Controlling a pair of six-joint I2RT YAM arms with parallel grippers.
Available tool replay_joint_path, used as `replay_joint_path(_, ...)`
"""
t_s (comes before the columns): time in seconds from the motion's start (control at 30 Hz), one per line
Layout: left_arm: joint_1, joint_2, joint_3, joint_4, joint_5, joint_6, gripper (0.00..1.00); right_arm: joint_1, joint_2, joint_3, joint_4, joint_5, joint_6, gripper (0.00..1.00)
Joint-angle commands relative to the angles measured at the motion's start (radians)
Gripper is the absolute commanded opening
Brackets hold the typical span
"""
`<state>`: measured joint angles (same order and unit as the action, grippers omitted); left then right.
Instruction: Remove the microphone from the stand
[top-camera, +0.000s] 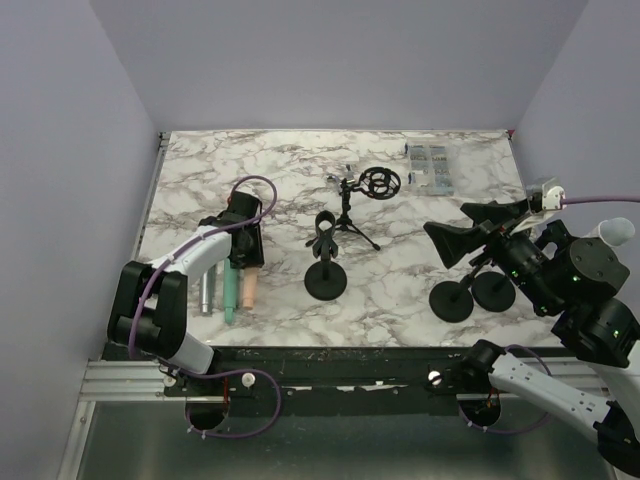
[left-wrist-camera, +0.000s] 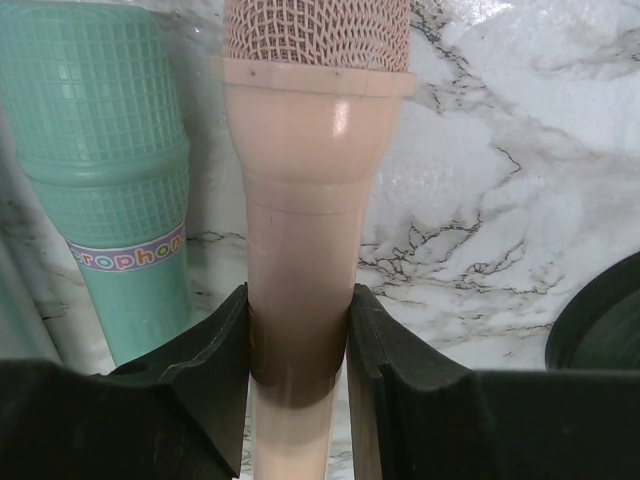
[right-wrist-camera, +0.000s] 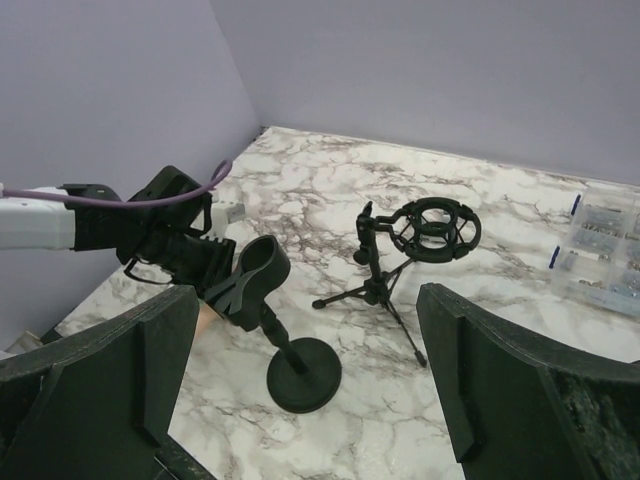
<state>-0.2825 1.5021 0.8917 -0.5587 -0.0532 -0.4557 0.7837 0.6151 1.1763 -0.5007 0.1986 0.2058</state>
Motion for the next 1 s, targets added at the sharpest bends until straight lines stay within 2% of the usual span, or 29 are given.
replay_joint_path(0.0,0.003,0.023,0.021,-0.010,-0.007,-0.018,0.00,0.000,-0.023,-0.008,0.001,0.037,-0.022,1.00)
replay_joint_path(0.3,0.002,0.063,0.036,-0.050,-0.005,-0.013,0.00,0.001,-0.041,0.005,-0.022,0.047,-0.018,1.00)
replay_joint_path(0.43,0.002,0.066,0.040,-0.060,-0.010,-0.008,0.10,0.000,-0.039,0.008,-0.022,0.044,-0.015,1.00)
replay_joint_path(0.7,0.002,0.075,0.050,-0.070,-0.004,0.007,0.19,0.000,-0.031,0.019,-0.040,0.044,-0.008,1.00)
replay_joint_path(0.97,0.002,0.055,0.047,-0.068,0.003,0.006,0.36,0.001,-0.030,0.019,-0.054,0.050,0.004,1.00)
